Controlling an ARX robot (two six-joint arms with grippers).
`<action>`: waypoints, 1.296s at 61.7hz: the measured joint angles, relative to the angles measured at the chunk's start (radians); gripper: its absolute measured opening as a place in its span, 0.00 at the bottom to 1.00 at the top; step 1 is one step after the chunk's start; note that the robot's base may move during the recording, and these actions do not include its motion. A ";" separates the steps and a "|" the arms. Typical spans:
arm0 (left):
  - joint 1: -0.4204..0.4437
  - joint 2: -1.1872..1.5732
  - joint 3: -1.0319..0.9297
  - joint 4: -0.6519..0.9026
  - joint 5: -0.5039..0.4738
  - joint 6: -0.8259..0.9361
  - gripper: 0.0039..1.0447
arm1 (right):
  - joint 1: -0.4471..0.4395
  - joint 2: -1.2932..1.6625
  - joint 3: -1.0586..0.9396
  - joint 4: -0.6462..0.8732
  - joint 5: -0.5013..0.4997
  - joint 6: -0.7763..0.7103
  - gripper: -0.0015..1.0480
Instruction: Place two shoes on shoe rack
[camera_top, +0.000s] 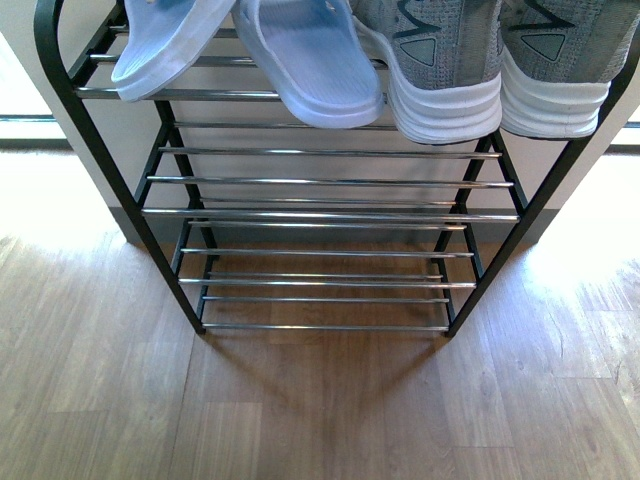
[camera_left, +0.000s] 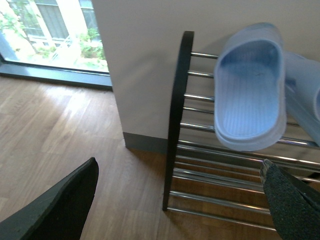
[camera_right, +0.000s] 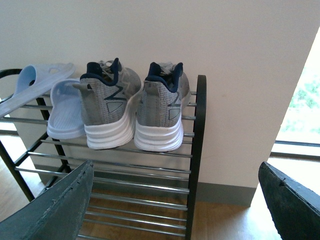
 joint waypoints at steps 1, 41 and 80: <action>0.001 -0.006 -0.001 0.000 -0.002 0.000 0.91 | 0.000 0.000 0.000 0.000 0.000 0.000 0.91; 0.187 -0.394 -0.332 0.275 0.280 0.173 0.31 | 0.000 0.000 0.000 0.000 0.000 0.000 0.91; 0.332 -0.686 -0.450 0.116 0.425 0.184 0.01 | 0.000 0.000 0.000 0.000 0.000 0.000 0.91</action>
